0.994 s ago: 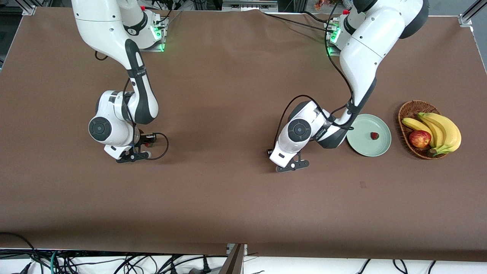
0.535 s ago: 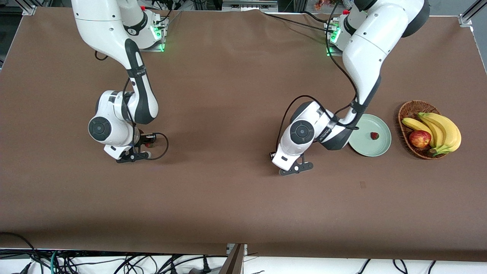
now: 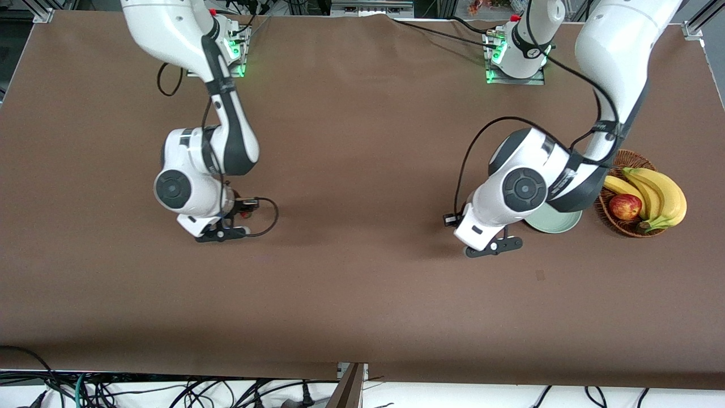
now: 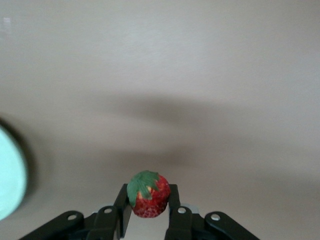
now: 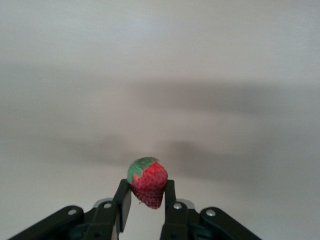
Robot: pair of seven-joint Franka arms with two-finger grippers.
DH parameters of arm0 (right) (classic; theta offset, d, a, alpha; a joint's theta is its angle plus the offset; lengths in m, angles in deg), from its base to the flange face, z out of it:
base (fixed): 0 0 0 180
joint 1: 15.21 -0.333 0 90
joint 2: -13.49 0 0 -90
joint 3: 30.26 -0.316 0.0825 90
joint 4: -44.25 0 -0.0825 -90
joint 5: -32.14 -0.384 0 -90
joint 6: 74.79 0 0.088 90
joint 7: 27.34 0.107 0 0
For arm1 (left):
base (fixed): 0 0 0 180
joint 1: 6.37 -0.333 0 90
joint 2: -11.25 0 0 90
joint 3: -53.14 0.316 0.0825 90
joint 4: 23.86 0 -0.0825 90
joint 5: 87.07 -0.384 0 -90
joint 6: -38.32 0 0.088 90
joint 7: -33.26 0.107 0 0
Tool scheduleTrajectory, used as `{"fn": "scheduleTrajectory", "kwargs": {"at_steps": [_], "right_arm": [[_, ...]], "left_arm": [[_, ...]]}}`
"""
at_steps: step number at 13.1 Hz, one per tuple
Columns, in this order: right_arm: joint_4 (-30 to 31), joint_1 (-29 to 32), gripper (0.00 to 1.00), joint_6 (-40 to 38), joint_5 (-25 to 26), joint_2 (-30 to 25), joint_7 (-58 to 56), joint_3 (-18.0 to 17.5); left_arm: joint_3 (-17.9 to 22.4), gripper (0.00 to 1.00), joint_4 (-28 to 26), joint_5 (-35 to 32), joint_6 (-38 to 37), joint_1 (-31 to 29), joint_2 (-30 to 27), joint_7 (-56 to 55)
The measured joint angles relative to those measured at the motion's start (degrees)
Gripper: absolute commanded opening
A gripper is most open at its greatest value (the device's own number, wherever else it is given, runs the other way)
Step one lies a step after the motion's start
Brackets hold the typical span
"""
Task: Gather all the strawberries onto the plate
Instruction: 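Carry the strawberry with the left gripper while the right gripper grasps another, then release the strawberry on the plate while the right gripper sets another mid-table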
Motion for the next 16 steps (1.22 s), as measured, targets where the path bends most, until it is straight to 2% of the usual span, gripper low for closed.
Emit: {"fn": "scheduleTrajectory", "kwargs": {"at_steps": [1, 3, 5, 7, 9, 10, 12, 13, 14, 15, 16], "right_arm": [[-1.83, -2.17, 0.27, -0.34, -0.01, -0.08, 5.09, -0.17], [-5.14, -5.82, 0.28, -0.41, -0.37, 0.11, 15.05, -1.13], [-9.21, -7.22, 0.28, -0.12, -1.49, 1.56, 24.46, -4.37], [-14.12, -7.33, 0.29, 2.33, -2.14, 4.79, 33.91, -8.38], [-17.63, -7.31, 0.29, 10.51, -2.31, 8.64, 43.86, -13.31], [-18.5, -7.34, 0.33, 16.35, -2.35, 10.46, 48.32, -15.95], [-19.32, -7.99, 0.36, 27.66, -2.35, 13.94, 56.45, -20.35], [-19.79, -9.04, 0.38, 32.03, -2.35, 15.61, 59.86, -21.15], [-20.44, -10.33, 0.43, 35.26, -2.35, 17.16, 63.02, -21.34], [-21.24, -11.67, 0.53, 38.17, -2.35, 18.69, 66.0, -21.41], [-22.11, -12.98, 0.82, 41.34, -2.35, 20.28, 68.75, -21.45]], "left_arm": [[2.38, 0.19, -2.29, 1.57, 0.0, 0.73, -1.88, 2.52], [10.83, 0.19, -6.4, 7.35, 0.09, 4.32, -6.02, 10.52], [18.97, 0.19, -10.55, 11.87, 0.13, 6.99, -10.82, 19.68], [25.05, 0.19, -15.13, 13.3, 0.31, 7.64, -15.57, 27.79], [30.48, 0.2, -20.98, 14.37, 4.22, 7.7, -19.12, 35.35], [32.83, 0.2, -24.86, 14.72, 8.04, 7.7, -20.26, 38.8], [36.17, 0.2, -32.49, 14.92, 16.35, 7.66, -21.13, 43.27], [36.81, 0.22, -35.92, 14.93, 20.31, 7.66, -21.09, 44.15], [36.84, 0.23, -38.77, 14.94, 23.52, 7.68, -21.02, 44.24], [36.75, 0.23, -40.96, 14.94, 26.04, 7.79, -20.83, 44.24], [36.72, 0.3, -42.29, 14.94, 27.9, 7.93, -20.46, 44.24]]}}
